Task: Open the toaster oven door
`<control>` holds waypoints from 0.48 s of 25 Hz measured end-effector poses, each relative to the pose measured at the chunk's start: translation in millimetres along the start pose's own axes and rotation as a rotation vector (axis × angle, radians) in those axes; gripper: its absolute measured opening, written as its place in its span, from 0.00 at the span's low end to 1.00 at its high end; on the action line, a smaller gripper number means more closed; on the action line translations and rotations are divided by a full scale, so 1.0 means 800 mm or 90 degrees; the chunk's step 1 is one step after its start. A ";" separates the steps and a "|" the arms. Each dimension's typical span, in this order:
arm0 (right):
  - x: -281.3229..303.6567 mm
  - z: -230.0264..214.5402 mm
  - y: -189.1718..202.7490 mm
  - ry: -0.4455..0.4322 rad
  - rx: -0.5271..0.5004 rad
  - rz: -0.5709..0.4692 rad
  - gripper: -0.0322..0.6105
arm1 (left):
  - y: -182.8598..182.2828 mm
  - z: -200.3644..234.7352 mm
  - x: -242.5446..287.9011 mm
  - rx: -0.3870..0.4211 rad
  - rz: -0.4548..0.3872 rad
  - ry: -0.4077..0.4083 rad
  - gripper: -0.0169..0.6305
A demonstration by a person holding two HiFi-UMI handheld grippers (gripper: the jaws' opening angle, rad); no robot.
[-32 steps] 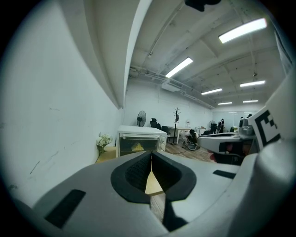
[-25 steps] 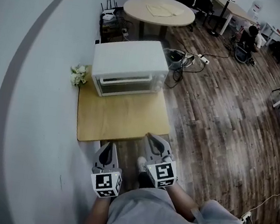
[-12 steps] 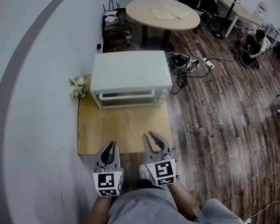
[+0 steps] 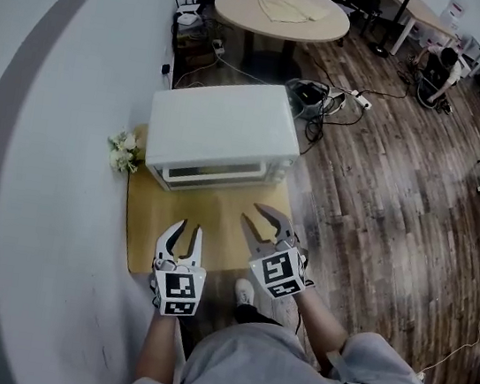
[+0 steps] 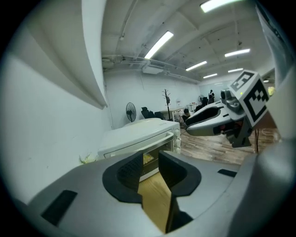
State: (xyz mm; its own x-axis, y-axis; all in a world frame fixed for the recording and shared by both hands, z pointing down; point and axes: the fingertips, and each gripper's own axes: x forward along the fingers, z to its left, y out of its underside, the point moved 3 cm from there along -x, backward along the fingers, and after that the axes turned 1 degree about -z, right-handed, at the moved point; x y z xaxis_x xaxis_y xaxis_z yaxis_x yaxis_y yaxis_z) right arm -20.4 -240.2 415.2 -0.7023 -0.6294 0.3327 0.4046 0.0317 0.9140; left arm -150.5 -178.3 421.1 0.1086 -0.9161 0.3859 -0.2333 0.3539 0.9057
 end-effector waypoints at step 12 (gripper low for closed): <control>0.085 -0.027 0.005 -0.097 -0.191 0.103 0.20 | -0.011 0.016 0.093 0.193 0.098 0.065 0.19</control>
State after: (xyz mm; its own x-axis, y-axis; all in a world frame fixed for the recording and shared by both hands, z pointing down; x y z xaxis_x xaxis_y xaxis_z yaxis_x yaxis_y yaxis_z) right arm -53.7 -299.4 436.2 -0.6854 -0.5114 0.5184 0.6550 -0.1219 0.7458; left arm -152.4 -252.0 439.8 0.1418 -0.8273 0.5436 -0.5286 0.4010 0.7482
